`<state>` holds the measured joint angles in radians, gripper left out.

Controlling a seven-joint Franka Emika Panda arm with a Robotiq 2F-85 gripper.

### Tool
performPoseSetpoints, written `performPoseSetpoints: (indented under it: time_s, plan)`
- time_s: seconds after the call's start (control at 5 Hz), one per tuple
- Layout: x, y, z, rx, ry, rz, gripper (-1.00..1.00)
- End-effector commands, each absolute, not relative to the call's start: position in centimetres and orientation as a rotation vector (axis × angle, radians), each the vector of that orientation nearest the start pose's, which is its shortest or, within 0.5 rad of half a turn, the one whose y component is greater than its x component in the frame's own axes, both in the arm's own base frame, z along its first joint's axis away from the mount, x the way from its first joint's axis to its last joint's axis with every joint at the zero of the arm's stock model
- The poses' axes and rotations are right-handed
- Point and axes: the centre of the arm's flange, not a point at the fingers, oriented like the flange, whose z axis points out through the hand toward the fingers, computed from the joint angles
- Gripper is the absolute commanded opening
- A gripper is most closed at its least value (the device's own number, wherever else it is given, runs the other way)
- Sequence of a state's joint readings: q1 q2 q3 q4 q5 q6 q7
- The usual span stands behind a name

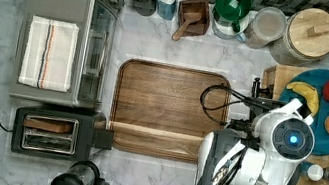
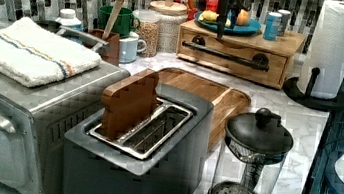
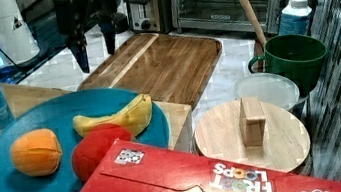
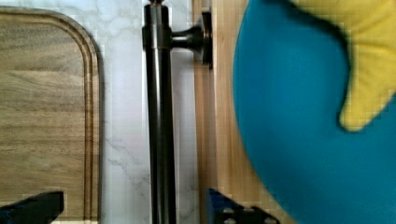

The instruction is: Open the drawer.

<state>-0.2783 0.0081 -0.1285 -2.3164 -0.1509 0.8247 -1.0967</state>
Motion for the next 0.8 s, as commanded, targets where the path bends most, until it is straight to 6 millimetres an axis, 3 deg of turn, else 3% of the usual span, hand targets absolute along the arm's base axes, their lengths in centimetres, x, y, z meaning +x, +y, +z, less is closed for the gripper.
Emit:
performPoseSetpoints:
  time_s: [0.2,0.6,0.8]
  plan:
    - [45.8,-17.7,30.1,-3.272,-0.083,-0.070,1.00]
    - [46.3,-19.6,28.7,-3.297,-0.144,-0.103,1.00]
    - [47.4,-19.6,27.8,-3.281,-0.149,-0.129,1.00]
